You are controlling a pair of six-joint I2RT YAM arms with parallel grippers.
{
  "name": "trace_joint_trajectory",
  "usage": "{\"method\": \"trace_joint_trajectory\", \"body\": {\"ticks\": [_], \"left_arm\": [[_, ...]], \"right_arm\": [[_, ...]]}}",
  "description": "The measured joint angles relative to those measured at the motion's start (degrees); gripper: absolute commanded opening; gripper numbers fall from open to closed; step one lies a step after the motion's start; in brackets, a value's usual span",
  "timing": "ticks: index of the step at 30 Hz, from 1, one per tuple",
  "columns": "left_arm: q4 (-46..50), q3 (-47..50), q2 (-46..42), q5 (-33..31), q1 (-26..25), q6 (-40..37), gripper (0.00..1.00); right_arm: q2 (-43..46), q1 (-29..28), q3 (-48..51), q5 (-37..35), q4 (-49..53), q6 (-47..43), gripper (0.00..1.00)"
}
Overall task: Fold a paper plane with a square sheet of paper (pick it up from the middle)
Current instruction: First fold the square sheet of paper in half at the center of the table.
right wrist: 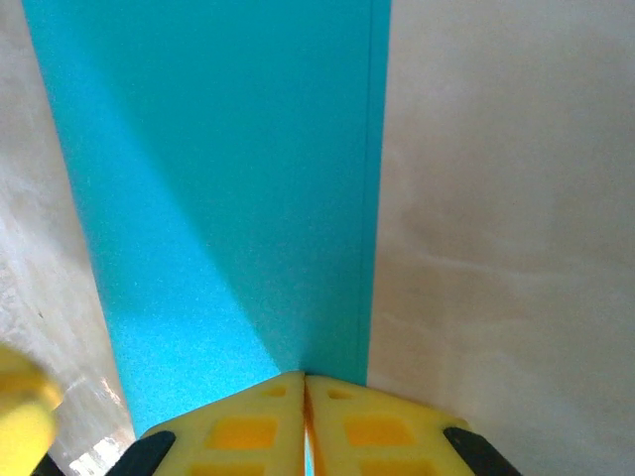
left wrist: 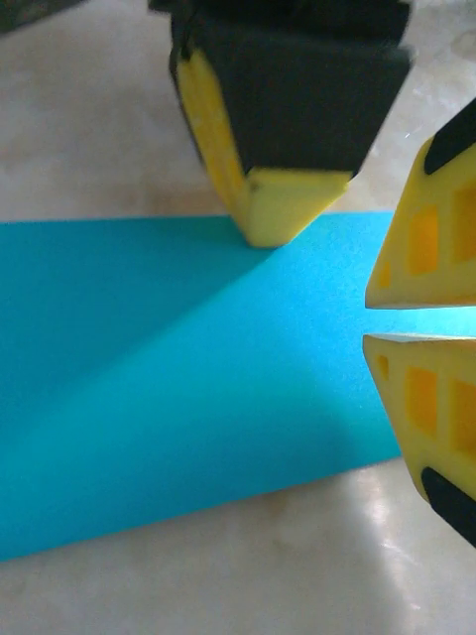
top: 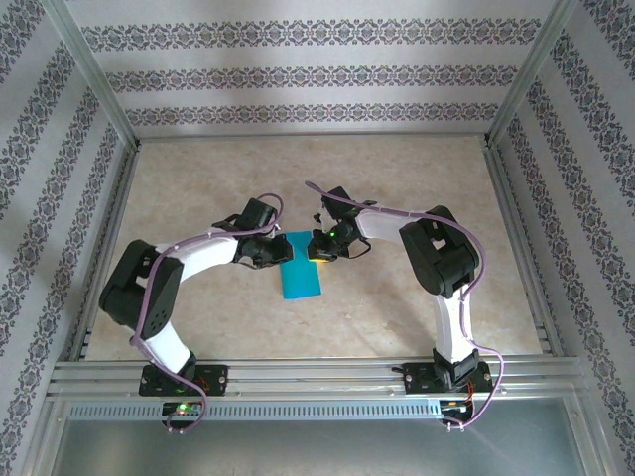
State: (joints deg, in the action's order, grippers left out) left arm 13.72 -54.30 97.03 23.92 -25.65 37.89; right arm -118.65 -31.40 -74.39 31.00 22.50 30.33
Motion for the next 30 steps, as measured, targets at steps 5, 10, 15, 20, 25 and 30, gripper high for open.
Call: {"method": "trace_joint_trajectory", "body": {"ticks": [5,10,15,20,25,30], "left_arm": [[-0.2,-0.8,2.4,0.5,1.4,0.0,0.13],[-1.9,-0.4,2.6,1.8,3.5,0.0,0.13],[-4.8,0.1,3.7,3.5,3.9,0.0,0.13],[-5.7,0.1,5.5,4.4,3.9,0.1,0.12],[-6.1,0.1,5.3,4.6,3.9,1.0,0.13],[-8.3,0.7,3.0,4.8,3.5,3.7,0.13]], "right_arm": [[0.0,0.2,-0.5,1.0,0.5,-2.3,0.15],[0.0,1.3,-1.1,1.0,1.7,-4.1,0.16],[0.0,2.3,-2.6,0.5,3.6,-5.9,0.17],[1.0,2.4,-2.7,0.1,4.3,-6.3,0.22],[7.0,2.6,0.0,-0.7,2.5,-4.2,0.27],[13.3,3.4,5.8,-2.7,-1.7,0.1,0.35]]}}
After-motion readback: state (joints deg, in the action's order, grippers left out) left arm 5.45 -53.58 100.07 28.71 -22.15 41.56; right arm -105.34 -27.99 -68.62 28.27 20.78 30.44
